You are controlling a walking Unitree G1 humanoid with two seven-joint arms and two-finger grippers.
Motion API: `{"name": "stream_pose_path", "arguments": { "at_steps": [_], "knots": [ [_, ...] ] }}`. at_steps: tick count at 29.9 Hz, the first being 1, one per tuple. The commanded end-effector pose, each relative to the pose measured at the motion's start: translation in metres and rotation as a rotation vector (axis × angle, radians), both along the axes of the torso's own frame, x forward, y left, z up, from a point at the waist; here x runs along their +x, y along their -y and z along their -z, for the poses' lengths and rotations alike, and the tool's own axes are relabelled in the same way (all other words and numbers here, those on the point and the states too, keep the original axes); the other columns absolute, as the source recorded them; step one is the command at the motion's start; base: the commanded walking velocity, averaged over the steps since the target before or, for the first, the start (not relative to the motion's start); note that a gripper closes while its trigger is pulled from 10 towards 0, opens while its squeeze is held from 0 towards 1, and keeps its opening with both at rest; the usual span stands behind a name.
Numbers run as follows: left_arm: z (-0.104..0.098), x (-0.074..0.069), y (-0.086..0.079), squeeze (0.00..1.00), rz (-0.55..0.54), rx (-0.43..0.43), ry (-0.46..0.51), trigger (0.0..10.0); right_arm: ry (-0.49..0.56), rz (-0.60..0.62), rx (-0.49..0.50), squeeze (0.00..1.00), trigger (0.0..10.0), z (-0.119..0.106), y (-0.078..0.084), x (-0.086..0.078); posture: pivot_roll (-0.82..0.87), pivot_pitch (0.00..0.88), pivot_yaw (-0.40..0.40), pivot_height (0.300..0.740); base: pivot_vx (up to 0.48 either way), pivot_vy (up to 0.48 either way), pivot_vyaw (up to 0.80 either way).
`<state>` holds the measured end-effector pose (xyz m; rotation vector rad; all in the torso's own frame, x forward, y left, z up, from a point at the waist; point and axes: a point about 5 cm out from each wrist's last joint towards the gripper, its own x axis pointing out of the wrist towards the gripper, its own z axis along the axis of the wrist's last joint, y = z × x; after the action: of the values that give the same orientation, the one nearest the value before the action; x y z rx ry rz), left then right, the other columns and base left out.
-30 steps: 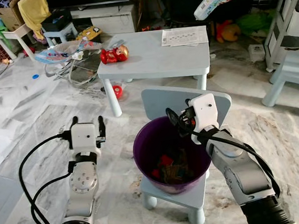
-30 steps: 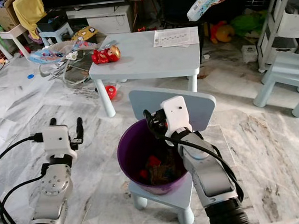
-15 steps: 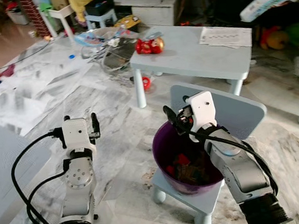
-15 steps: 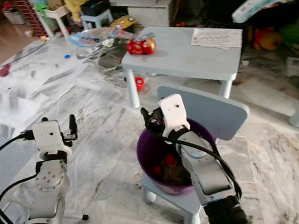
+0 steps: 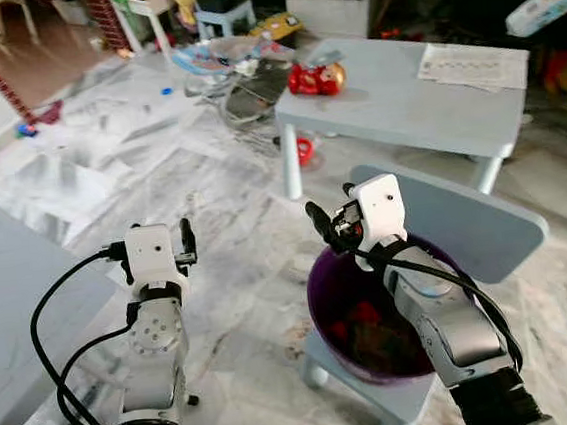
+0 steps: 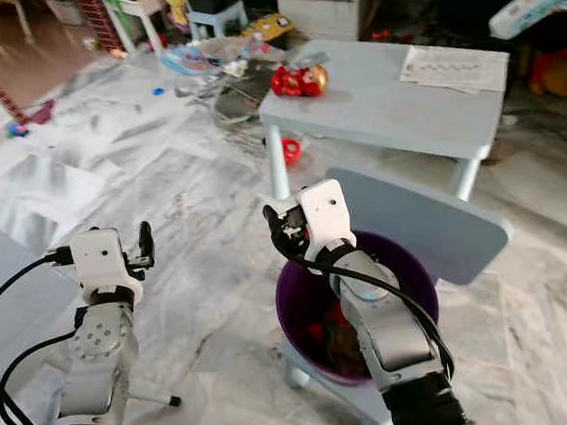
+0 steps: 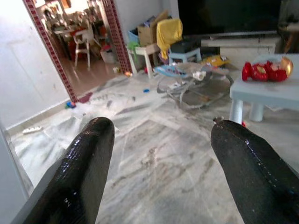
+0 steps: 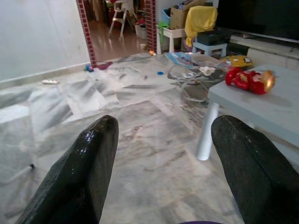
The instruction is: Picking trash to rubbish bin
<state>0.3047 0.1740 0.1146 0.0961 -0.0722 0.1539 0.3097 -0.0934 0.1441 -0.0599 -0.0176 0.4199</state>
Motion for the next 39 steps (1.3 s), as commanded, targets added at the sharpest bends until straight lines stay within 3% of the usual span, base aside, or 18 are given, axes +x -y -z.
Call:
{"name": "stream_pose_path", "arguments": {
  "at_steps": [1, 25, 28, 29, 33, 39],
  "knots": [
    [0.001, -0.001, -0.009, 0.00, -0.028, 0.005, -0.018, 10.0, 0.004, -0.018, 0.009, 0.00, 10.0, -0.002, -0.005, 0.000, -0.05, 0.074, 0.062, 0.740, 0.000, 0.000, 0.80],
    [-0.001, -0.003, -0.004, 0.00, -0.004, -0.011, -0.016, 10.0, 0.008, -0.033, 0.011, 0.00, 10.0, -0.002, -0.007, -0.001, -0.05, 0.075, 0.060, 0.740, 0.000, 0.000, 0.80],
    [-0.010, -0.005, -0.001, 0.00, 0.023, 0.011, 0.035, 10.0, 0.022, -0.032, 0.011, 0.00, 10.0, -0.003, -0.006, -0.002, -0.05, 0.074, 0.060, 0.740, 0.000, 0.000, 0.80],
    [-0.020, -0.006, 0.003, 0.00, 0.039, 0.019, 0.092, 10.0, 0.062, -0.027, 0.000, 0.00, 10.0, -0.008, -0.005, -0.002, -0.04, 0.072, 0.059, 0.740, 0.000, 0.000, 0.80],
    [-0.038, -0.007, 0.012, 0.00, 0.075, 0.023, 0.173, 10.0, 0.150, -0.022, 0.005, 0.00, 10.0, -0.024, -0.004, -0.002, -0.04, 0.069, 0.061, 0.740, 0.000, 0.000, 0.80],
    [-0.042, -0.005, 0.016, 0.00, 0.093, -0.003, 0.174, 10.0, 0.189, -0.020, 0.030, 0.00, 10.0, -0.032, -0.005, -0.001, -0.04, 0.064, 0.059, 0.740, 0.000, 0.000, 0.13]
  ]
}}
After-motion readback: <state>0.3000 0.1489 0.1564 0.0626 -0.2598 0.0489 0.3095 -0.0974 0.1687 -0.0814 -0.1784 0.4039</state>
